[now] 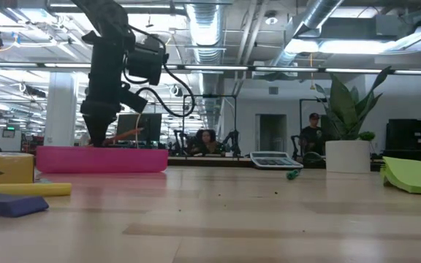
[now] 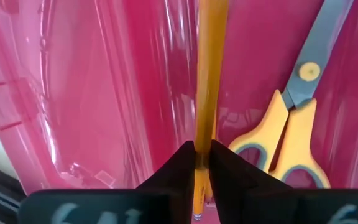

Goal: Pack school essentials
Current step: Put the orange pencil into the red supply box, then put the yellow pen into the red supply box

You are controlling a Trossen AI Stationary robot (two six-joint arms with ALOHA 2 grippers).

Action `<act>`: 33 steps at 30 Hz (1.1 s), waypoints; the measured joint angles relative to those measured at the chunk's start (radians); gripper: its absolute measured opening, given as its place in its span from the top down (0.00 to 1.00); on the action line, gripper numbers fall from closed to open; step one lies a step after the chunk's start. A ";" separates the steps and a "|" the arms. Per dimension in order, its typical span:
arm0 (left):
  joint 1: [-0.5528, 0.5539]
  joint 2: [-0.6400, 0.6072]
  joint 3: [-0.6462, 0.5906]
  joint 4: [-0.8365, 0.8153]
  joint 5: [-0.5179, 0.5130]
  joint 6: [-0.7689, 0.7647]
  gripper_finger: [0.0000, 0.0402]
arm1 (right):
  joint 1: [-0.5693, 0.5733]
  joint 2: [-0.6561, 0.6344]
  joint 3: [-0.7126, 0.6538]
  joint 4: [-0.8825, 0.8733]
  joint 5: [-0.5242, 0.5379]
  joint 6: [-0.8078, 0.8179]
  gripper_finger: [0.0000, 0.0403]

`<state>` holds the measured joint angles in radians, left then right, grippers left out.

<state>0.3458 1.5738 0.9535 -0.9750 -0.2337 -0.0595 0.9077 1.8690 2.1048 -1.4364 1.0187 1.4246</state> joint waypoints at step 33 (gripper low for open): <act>-0.506 -0.754 0.229 0.006 0.230 -0.597 0.70 | -0.234 0.161 0.000 0.352 -0.165 -0.477 0.56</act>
<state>-0.1599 0.8199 1.1820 -0.9690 -0.0034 -0.6568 0.6735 2.0305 2.1048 -1.0840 0.8537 0.9472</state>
